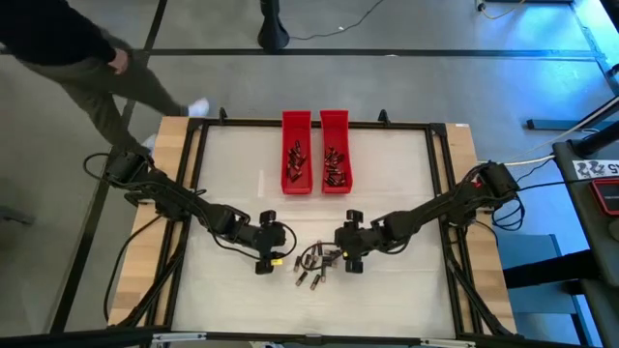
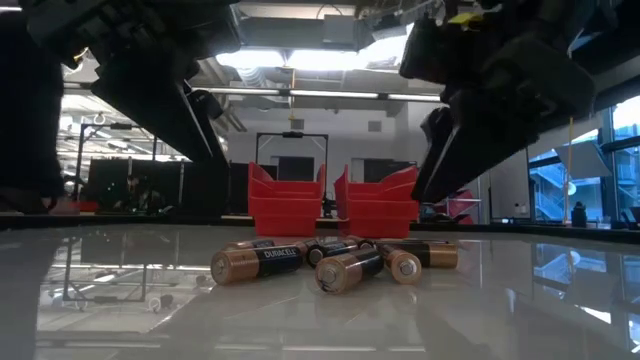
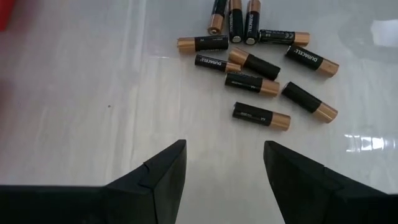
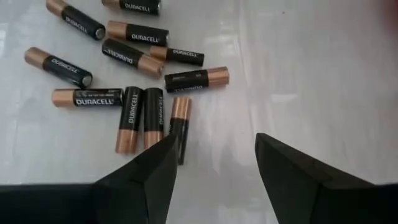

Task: Sort batteries
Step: Put the large black battery into the left red bin

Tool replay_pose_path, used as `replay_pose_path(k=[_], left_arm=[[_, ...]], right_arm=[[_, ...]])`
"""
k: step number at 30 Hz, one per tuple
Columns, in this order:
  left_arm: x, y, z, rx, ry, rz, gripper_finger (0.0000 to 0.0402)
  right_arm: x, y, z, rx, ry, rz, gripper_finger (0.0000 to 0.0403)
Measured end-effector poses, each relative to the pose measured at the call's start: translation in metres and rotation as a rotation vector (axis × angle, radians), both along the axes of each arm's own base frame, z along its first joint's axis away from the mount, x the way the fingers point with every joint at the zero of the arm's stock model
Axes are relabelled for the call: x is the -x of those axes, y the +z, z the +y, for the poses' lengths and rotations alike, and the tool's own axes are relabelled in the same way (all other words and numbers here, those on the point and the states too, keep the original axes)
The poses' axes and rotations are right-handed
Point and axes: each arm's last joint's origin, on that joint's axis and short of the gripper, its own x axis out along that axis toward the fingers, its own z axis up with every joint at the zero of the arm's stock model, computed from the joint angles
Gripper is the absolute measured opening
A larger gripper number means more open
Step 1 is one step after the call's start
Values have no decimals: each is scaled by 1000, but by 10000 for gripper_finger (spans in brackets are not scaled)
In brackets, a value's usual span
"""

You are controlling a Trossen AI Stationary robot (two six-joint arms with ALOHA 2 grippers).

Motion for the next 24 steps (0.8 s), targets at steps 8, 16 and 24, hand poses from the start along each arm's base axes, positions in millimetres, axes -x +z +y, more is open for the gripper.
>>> replay_pose_path(k=[8, 16, 24], left_arm=[[0, 0, 0, 1, 1, -1, 203], [0, 0, 0, -1, -1, -1, 203], [0, 0, 0, 0, -1, -1, 203]], right_arm=[[-2, 1, 1, -10, 2, -18, 215], [1, 1, 8, -14, 27, -16, 215], [5, 0, 17, 12, 41, -19, 215]])
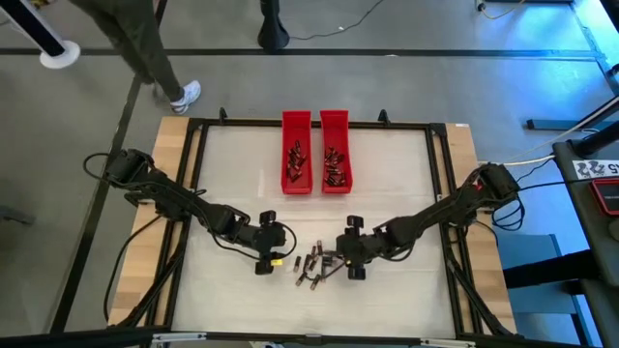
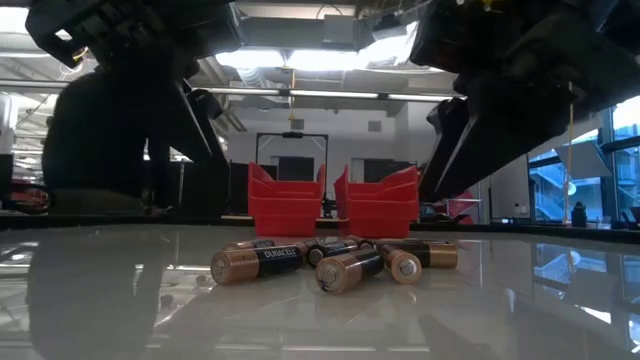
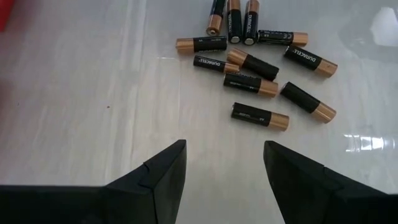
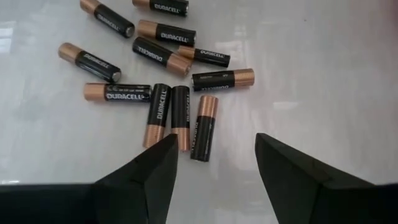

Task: Sort batteries
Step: Put the large black battery into the left red bin

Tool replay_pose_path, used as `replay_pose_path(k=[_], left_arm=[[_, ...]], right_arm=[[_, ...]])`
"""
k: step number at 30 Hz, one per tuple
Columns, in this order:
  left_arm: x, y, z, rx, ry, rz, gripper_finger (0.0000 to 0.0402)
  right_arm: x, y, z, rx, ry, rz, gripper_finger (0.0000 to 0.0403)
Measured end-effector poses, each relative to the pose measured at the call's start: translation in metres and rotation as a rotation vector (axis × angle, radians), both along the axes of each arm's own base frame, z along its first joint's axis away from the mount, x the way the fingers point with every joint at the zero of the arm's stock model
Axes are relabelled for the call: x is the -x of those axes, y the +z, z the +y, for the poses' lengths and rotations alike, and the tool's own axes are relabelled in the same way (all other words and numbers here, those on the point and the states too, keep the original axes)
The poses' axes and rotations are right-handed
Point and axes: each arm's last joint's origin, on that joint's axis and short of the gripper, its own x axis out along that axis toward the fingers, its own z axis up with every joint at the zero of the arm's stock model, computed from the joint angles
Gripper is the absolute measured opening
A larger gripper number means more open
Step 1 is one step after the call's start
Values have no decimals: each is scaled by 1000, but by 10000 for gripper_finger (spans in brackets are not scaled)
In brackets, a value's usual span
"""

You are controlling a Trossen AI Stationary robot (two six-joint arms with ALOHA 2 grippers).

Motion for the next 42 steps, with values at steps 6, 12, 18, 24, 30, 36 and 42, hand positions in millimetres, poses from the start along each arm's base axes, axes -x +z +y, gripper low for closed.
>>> replay_pose_path(k=[6, 12, 18, 24, 30, 36, 42], left_arm=[[0, 0, 0, 0, 0, 0, 203], [0, 0, 0, 0, 0, 0, 203], [0, 0, 0, 0, 0, 0, 203], [0, 0, 0, 1, 1, -2, 203], [0, 0, 0, 1, 1, -1, 203], [0, 0, 0, 1, 1, 0, 203], [0, 0, 0, 0, 0, 1, 203]], right_arm=[[-2, -11, 0, 28, -11, 23, 215], [-10, -15, 4, 4, -12, -31, 215], [-12, -13, 3, 5, -73, -79, 198], [-15, -23, 4, 1, -90, -68, 149], [-17, -32, 5, -5, -85, -44, 134], [-17, -32, 6, -23, -102, -44, 134], [-18, -42, 6, -14, -103, -17, 134]])
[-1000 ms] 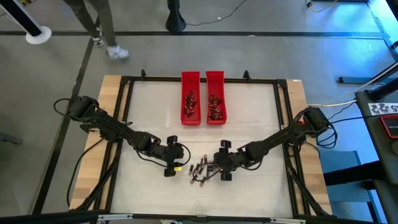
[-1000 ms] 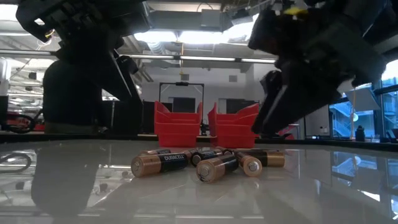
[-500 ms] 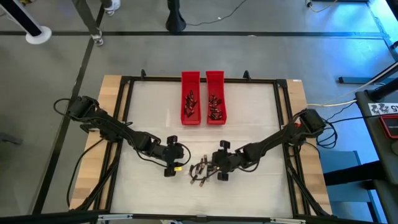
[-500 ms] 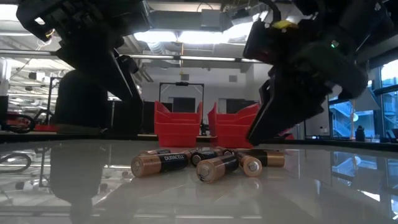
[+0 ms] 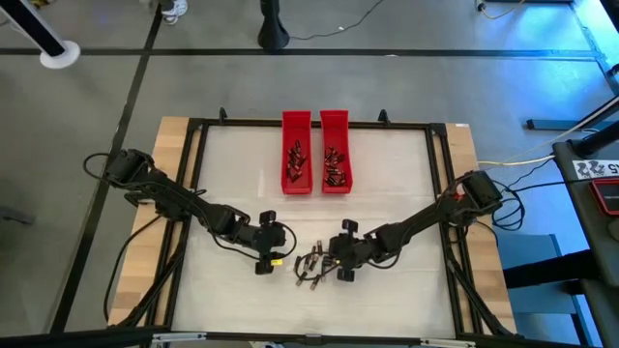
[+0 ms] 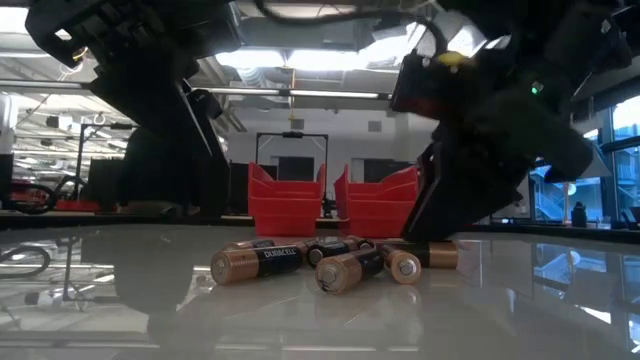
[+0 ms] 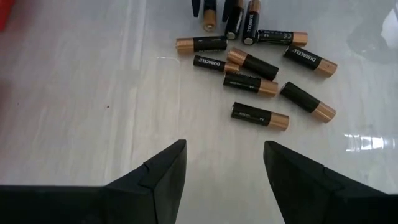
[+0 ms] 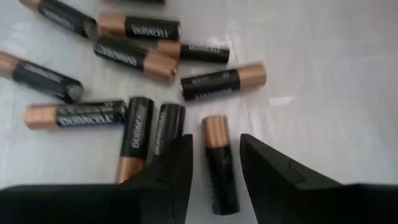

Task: Sort batteries
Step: Put the large black battery into the left red bin

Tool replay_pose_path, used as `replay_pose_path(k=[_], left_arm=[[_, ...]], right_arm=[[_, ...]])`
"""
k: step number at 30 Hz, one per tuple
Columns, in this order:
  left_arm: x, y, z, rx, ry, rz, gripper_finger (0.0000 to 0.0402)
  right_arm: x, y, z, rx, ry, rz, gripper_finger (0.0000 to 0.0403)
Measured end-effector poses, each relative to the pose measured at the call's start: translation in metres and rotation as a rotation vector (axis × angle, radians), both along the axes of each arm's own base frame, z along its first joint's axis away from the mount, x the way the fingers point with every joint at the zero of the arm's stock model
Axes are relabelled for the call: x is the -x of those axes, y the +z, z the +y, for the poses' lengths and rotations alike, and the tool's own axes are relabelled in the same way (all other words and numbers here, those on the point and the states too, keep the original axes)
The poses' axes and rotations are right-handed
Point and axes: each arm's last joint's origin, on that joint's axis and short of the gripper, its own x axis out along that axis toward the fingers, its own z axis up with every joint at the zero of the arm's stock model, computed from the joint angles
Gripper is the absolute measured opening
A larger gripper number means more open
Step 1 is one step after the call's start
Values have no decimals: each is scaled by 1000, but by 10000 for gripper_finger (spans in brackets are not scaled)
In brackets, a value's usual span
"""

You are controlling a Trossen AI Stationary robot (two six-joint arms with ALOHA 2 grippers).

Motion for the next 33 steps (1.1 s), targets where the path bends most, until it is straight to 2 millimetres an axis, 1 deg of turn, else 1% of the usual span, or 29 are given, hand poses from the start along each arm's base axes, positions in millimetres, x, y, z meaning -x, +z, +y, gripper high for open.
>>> replay_pose_path(k=[5, 8, 11, 14, 15, 18, 22, 24, 25, 28, 33], left_arm=[[0, 0, 0, -1, -1, 3, 203], [0, 0, 0, -1, -2, 2, 203], [0, 0, 0, 0, -2, 2, 203], [1, 0, -1, 3, -2, 2, 203], [1, 0, -2, 3, -3, 2, 203], [1, 0, -2, 4, -2, 3, 203], [1, 0, -2, 0, -6, 3, 203], [1, 0, -2, -2, -7, 4, 203], [1, 0, -2, -2, -8, 4, 203], [1, 0, -2, -9, -16, 3, 203], [1, 0, -2, -8, -15, 1, 203]], right_arm=[[1, -5, -1, 46, -23, 22, 133], [0, -6, -7, 60, -46, 36, 127], [-2, -7, -16, 21, -60, 69, 99], [-2, -10, -24, -1, -67, 126, 52], [-1, -11, -25, 2, -64, 137, 41], [-1, -10, -27, 17, -46, 142, 41], [2, 2, -29, 21, -45, 117, 41], [8, 11, -32, 54, -41, 120, 41], [8, 17, -33, 66, -41, 96, 41], [7, 46, -38, 109, -49, -32, 41], [-1, 72, -59, 156, -37, -157, 41]])
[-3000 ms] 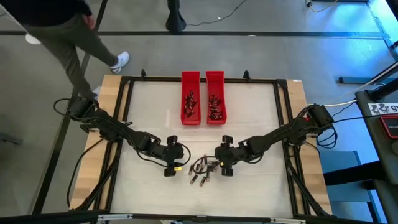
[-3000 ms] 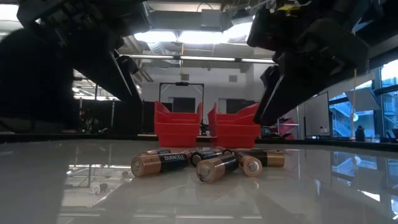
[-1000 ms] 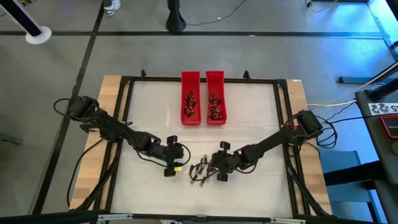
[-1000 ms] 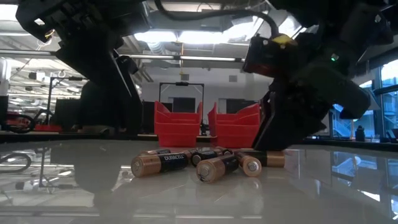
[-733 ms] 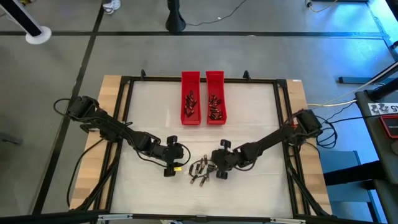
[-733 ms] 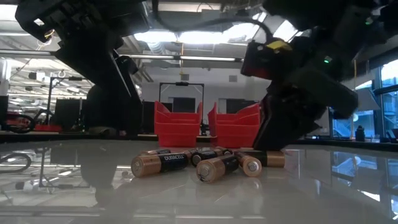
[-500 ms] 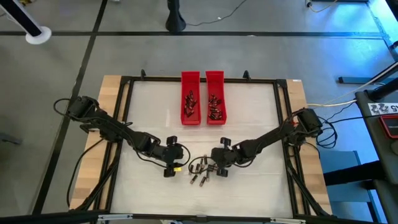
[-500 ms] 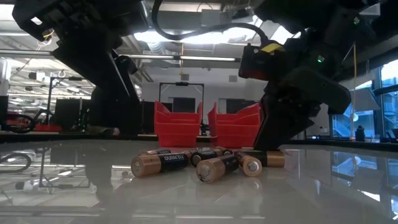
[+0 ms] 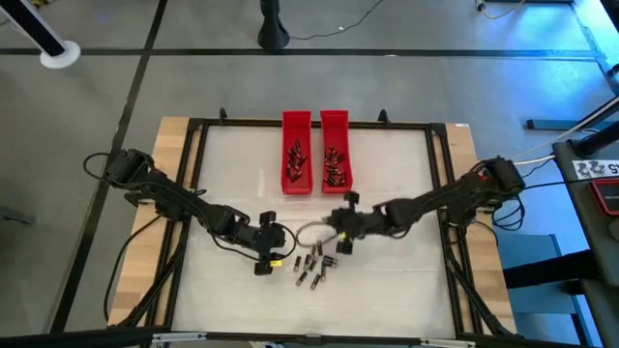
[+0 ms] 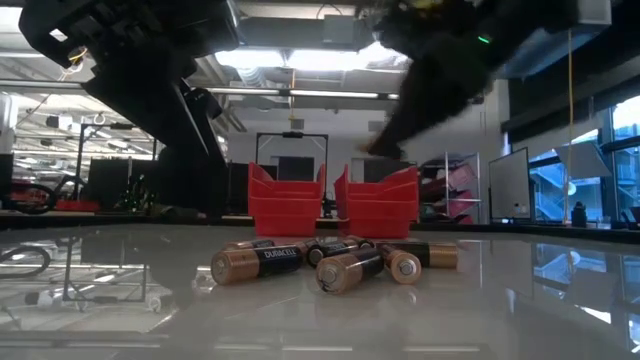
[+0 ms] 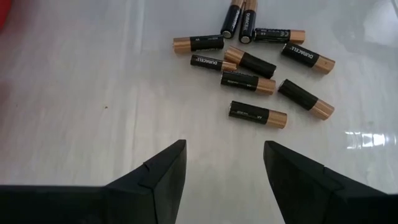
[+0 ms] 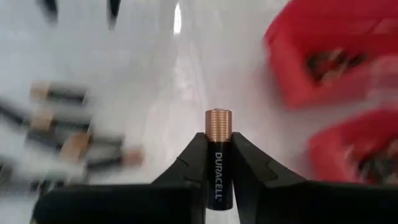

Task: Sort batteries
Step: Put the large black battery into the left red bin

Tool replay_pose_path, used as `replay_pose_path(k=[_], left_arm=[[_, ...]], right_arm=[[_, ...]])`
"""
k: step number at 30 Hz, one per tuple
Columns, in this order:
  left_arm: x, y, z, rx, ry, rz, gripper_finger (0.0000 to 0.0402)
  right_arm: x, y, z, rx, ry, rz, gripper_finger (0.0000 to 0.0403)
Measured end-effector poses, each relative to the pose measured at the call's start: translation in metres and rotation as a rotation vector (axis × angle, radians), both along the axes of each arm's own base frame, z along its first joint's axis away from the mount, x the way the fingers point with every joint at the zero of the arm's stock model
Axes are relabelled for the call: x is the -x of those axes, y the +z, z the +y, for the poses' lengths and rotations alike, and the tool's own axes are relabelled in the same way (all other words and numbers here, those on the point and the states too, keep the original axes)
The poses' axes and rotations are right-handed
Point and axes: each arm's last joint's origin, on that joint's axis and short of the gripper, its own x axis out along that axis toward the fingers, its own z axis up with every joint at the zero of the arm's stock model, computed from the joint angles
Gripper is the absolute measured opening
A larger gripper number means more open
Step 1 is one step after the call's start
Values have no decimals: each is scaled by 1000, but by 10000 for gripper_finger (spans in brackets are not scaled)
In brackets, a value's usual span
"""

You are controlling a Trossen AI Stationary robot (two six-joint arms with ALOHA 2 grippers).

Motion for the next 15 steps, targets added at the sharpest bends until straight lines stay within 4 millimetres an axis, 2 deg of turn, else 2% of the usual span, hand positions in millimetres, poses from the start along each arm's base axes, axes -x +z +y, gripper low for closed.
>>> replay_pose_path(k=[7, 10, 15], left_arm=[[-1, 0, 0, 12, 10, -7, 203], [-1, 0, 0, 19, 18, -7, 203], [-2, 1, -1, 24, 21, -22, 203]], right_arm=[[-31, 38, -53, 49, -14, -138, 41], [-39, 55, -81, 44, -48, -192, 41], [-44, 66, -125, -12, -57, -305, 41]])
